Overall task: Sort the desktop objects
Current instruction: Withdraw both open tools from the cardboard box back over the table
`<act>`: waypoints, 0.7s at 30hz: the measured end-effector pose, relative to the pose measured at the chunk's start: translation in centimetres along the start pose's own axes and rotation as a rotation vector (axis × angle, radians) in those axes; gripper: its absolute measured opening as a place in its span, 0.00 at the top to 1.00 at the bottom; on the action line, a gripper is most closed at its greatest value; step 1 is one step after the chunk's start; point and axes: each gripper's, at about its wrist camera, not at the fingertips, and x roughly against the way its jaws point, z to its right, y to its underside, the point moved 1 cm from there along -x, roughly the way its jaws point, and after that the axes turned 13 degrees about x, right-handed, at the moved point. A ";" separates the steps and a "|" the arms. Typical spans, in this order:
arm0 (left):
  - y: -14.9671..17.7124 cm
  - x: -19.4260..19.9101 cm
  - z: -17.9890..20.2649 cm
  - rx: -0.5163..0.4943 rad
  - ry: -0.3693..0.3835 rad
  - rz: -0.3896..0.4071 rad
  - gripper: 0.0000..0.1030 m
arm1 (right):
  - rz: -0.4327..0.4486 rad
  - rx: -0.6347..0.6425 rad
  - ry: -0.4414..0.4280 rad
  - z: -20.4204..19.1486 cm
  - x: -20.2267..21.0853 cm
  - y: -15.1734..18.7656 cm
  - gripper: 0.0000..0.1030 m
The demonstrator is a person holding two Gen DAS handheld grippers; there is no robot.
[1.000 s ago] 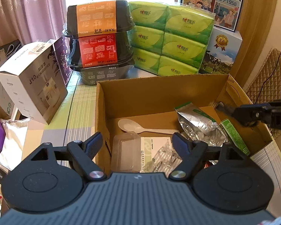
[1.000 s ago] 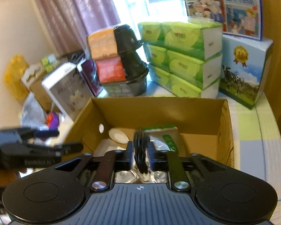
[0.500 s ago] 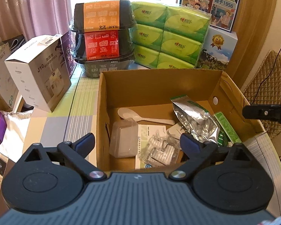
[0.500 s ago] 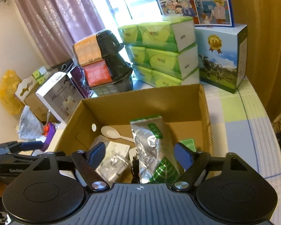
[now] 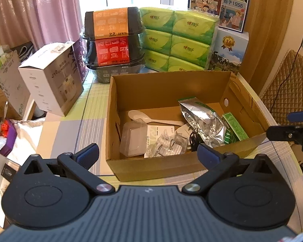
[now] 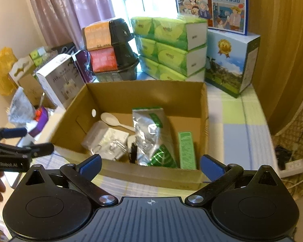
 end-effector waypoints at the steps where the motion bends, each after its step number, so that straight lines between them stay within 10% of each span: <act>1: 0.1 0.3 0.0 0.004 -0.004 0.002 0.01 | 0.000 -0.002 0.003 0.0 0.3 0.2 0.02; 21: 4.1 8.6 1.0 0.069 -0.049 0.016 0.01 | 0.030 -0.013 0.047 -3.4 8.4 4.1 0.02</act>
